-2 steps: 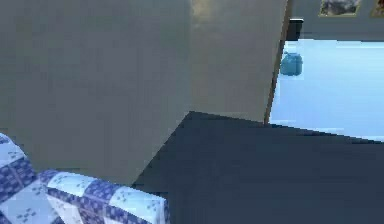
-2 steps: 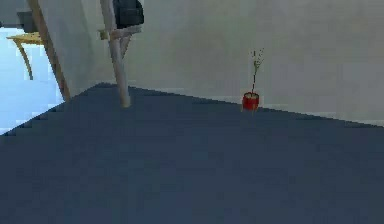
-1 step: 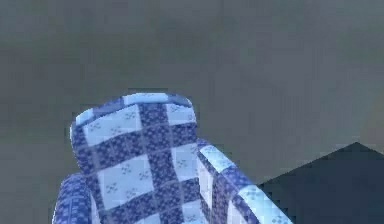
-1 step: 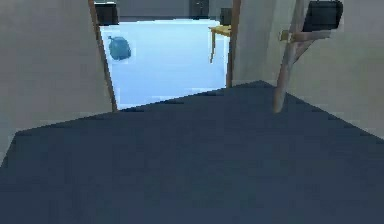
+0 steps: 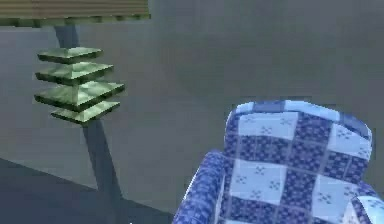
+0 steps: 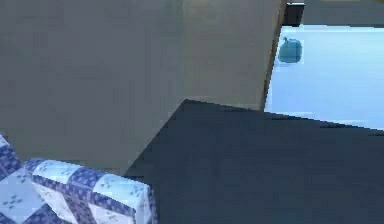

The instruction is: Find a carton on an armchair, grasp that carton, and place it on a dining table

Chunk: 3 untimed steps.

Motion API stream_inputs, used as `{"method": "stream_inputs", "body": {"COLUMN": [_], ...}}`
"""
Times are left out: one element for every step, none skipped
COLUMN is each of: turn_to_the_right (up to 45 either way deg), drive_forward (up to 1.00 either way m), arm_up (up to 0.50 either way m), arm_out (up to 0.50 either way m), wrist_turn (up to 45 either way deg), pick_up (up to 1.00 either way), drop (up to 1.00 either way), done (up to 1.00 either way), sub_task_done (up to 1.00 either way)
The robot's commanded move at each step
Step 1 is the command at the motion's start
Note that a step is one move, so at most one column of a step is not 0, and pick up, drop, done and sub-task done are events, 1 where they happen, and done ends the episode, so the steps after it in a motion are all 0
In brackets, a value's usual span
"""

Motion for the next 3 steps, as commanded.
{"method": "stream_inputs", "body": {"turn_to_the_right": [-36.0, -9.0, -3.0], "drive_forward": [0.00, 0.00, 0.00], "arm_up": [0.00, 0.00, 0.00], "arm_out": [0.00, 0.00, 0.00], "wrist_turn": [0.0, 0.0, 0.0], "pick_up": [0.00, 0.00, 0.00], "drop": [0.00, 0.00, 0.00], "done": [0.00, 0.00, 0.00], "sub_task_done": [0.00, 0.00, 0.00]}}
